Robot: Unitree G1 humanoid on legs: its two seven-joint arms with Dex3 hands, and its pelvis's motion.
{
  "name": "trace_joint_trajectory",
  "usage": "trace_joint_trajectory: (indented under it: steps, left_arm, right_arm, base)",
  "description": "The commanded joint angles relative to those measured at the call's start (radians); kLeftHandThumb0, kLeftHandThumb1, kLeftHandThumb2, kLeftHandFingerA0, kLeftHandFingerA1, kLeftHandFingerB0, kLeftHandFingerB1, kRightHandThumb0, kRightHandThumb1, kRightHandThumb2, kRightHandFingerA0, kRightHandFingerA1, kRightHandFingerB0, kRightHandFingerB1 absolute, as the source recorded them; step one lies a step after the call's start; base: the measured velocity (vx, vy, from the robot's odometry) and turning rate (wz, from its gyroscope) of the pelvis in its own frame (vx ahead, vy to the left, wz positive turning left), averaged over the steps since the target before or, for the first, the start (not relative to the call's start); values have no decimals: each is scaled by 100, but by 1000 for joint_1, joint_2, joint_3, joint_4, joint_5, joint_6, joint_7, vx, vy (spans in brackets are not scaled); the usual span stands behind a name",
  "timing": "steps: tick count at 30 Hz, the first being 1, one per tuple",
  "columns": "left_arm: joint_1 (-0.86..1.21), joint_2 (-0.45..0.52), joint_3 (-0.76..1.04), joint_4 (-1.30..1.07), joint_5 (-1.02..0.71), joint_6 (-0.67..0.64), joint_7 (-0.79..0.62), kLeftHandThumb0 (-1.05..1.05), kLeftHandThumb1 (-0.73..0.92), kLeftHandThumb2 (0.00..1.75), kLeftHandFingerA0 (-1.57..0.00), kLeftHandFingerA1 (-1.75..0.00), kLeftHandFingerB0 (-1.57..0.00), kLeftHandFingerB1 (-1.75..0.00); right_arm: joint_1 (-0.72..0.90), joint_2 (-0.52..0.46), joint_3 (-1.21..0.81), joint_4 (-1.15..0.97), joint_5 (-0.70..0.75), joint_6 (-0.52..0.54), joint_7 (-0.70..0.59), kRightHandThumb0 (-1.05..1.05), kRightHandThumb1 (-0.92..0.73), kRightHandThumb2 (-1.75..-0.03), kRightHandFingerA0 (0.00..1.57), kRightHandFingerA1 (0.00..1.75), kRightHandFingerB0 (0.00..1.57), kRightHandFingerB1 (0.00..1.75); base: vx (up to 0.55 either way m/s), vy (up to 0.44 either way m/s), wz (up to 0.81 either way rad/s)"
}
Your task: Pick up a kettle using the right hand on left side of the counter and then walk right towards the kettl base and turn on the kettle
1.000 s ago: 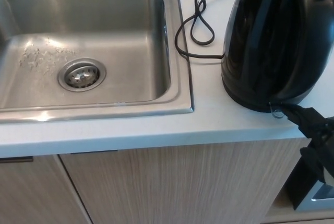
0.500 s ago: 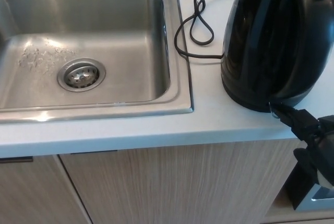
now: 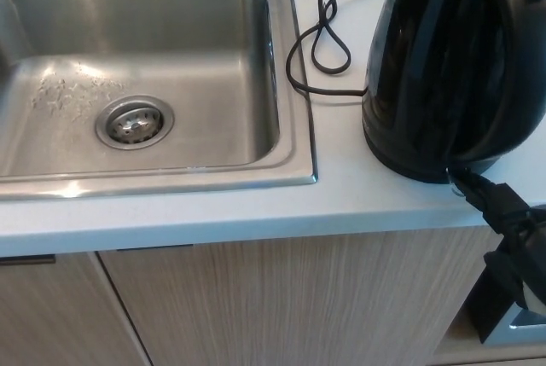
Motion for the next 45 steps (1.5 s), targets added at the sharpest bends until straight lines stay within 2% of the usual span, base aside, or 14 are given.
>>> trace_joint_trajectory:
  steps: [1,10,16,19,23,24,25,26,32,33,38,39,40,45]
  left_arm:
    - [-4,14,4,12,-2,-93,-12,-10,47,111,-115,-103,-102,-96]
    - [-8,17,-2,15,7,-83,2,-11,47,109,-114,-101,-100,-95]
    - [31,-3,-13,-43,23,-72,15,-9,48,111,-112,-105,-100,-98]
    - [-4,22,4,20,-5,-58,-21,-13,48,108,-115,-104,-102,-95]
    - [12,18,-7,-6,25,-46,17,-9,48,112,-115,-108,-103,-98]
    - [5,17,-1,0,14,-45,9,-8,47,113,-114,-107,-103,-97]
    - [8,7,5,-14,-5,-23,-4,-7,49,111,-115,-107,-103,-98]
    - [10,6,5,-19,-8,-17,-6,-7,49,106,-117,-101,-104,-92]
    - [13,8,2,-16,-2,-21,0,-8,48,106,-117,-101,-104,-91]
    - [12,11,1,-13,3,-24,3,-9,47,110,-114,-103,-102,-96]
    - [10,19,-8,-8,26,-28,28,-10,47,111,-113,-104,-101,-97]
    - [6,22,-7,-2,22,-37,16,-9,50,109,-112,-105,-99,-96]
    - [-3,32,-6,14,18,-47,2,-13,49,109,-112,-102,-99,-95]
    - [-20,36,10,39,-20,-45,-48,-13,48,109,-113,-102,-100,-94]
  right_arm:
    - [2,-28,22,38,-24,43,-12,-17,-65,-67,81,175,33,32]
    - [33,-35,97,74,-56,65,-69,-18,-59,-79,91,175,34,34]
    - [79,-40,103,-54,2,30,-39,-19,-69,-74,91,175,25,33]
    - [63,-60,74,-161,55,-54,-76,-13,-73,-65,83,175,17,30]
    - [56,-72,49,-244,81,-65,-47,-21,-71,-65,91,172,14,29]
    - [50,-76,31,-294,103,-64,-20,-18,-73,-61,77,173,14,20]
    - [44,-82,6,-355,132,-72,-2,-25,-68,-62,91,173,14,25]
    - [43,-87,-6,-382,147,-81,1,-14,-68,-60,81,171,12,26]
    - [67,-98,-43,-460,166,-101,9,-13,-67,-60,82,171,15,29]
    - [125,-106,-68,-511,195,-119,12,-12,-64,-61,84,168,25,31]
    - [249,-116,-120,-609,227,-163,8,-12,-61,-60,87,167,30,33]
    - [346,-124,-144,-647,232,-180,21,-20,-55,-73,112,159,30,43]
    - [485,-136,-177,-688,236,-226,14,-13,-59,-63,89,170,35,37]
    - [627,-130,-201,-687,229,-324,-57,-14,-57,-62,90,166,39,37]
  base:
    - [0,0,0]
    - [0,0,0]
    - [0,0,0]
    - [0,0,0]
    - [0,0,0]
    - [0,0,0]
    - [0,0,0]
    - [0,0,0]
    - [0,0,0]
    - [0,0,0]
    - [-1,-1,1]
    - [0,0,0]
    - [0,0,0]
    - [0,0,0]
